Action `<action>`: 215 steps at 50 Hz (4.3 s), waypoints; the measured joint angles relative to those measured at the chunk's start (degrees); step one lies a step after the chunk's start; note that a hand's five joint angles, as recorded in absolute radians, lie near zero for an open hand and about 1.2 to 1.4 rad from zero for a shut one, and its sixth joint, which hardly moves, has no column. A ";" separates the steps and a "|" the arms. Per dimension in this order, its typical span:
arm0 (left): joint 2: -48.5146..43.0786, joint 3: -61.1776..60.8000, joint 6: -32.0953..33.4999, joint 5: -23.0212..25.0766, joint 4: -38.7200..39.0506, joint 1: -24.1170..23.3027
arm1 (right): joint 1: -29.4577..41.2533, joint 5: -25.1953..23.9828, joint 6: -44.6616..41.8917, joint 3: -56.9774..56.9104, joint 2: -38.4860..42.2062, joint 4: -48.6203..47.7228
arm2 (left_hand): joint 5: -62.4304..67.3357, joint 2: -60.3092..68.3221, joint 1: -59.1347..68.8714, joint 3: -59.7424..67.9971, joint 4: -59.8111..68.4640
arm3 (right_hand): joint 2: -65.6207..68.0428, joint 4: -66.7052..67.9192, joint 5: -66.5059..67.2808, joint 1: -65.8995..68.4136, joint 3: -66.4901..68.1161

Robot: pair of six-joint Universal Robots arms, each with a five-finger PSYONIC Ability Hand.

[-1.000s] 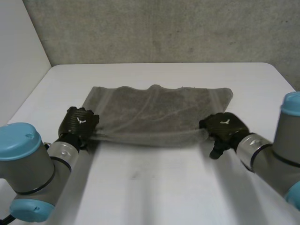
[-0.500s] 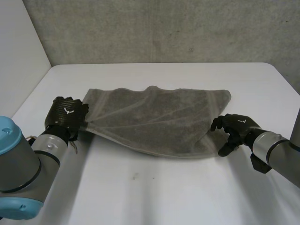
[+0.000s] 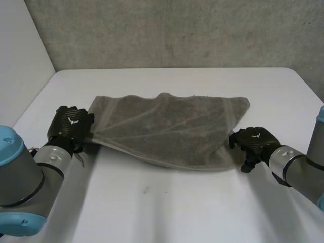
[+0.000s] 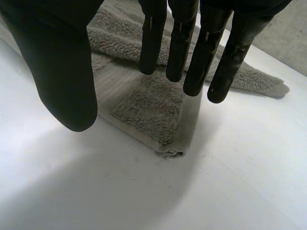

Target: Fold the laundry

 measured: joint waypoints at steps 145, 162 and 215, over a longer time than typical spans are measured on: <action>-37.67 44.50 17.49 3.18 -6.15 -5.89 | 7.91 26.75 -38.15 -31.19 20.75 -9.46 | -12.20 -13.46 -13.23 -11.99 -12.18 | -5.65 -5.43 -2.39 -7.84 -5.73; -28.41 43.06 17.37 4.81 -6.20 -5.70 | 8.81 30.05 -30.85 -26.80 4.97 -10.08 | -57.79 -59.91 -58.40 -59.69 -59.79 | -21.68 -21.46 -20.35 -17.18 -22.88; -28.25 44.96 19.52 17.75 -17.06 4.93 | 12.51 26.74 -30.51 -12.52 -3.22 -8.68 | -57.87 -58.28 -57.76 -58.17 -58.34 | -21.68 -21.46 -20.41 -17.18 -22.88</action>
